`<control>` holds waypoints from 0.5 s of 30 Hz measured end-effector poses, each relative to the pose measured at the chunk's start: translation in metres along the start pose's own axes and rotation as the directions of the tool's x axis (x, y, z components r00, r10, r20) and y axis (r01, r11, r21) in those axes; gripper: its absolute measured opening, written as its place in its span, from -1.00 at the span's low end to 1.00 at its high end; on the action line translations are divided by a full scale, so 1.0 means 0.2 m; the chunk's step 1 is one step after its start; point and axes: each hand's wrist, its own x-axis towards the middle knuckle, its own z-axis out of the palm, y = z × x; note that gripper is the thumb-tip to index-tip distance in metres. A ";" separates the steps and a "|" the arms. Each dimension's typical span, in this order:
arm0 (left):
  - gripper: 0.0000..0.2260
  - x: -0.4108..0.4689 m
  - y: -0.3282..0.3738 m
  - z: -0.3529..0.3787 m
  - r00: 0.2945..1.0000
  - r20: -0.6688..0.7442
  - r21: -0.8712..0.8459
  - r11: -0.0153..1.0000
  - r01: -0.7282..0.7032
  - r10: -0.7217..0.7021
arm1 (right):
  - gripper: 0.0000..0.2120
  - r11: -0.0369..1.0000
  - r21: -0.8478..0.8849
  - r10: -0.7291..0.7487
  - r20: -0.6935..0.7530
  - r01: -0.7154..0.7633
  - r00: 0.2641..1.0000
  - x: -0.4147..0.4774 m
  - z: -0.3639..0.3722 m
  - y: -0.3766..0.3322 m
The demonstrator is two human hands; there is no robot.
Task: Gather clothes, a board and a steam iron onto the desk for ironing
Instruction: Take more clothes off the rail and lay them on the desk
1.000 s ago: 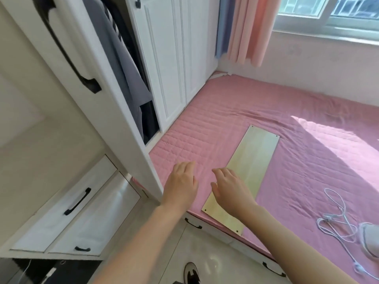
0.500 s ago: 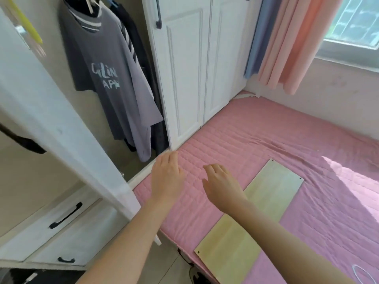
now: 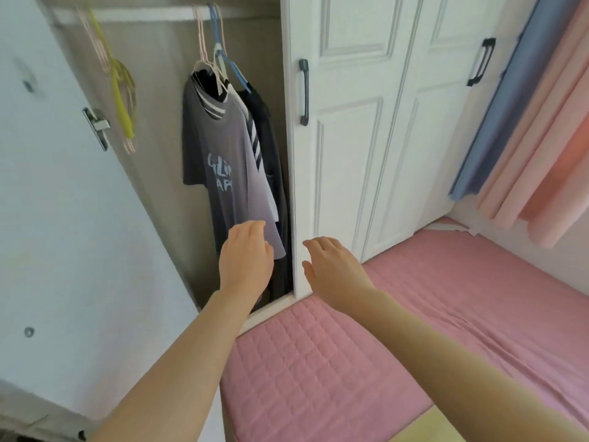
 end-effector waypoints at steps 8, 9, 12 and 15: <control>-0.64 0.43 -0.08 0.01 0.998 -0.061 0.089 0.996 -0.013 0.018 | -0.73 0.993 0.109 -0.041 -0.046 0.046 0.998 0.59 -0.17 0.09; -0.63 0.48 -0.10 0.01 0.998 -0.064 0.100 0.995 -0.022 0.028 | -0.72 0.992 0.106 -0.063 -0.057 0.069 0.996 0.65 -0.20 0.10; -0.62 0.65 -0.14 -0.02 0.996 -0.061 0.138 0.989 -0.055 0.064 | -0.72 0.990 0.074 -0.117 -0.083 0.123 0.990 0.85 -0.26 0.10; -0.59 0.82 -0.17 -0.06 0.996 -0.048 0.186 0.980 -0.066 0.076 | -0.70 0.988 0.100 -0.105 -0.126 0.118 0.986 1.06 -0.31 0.09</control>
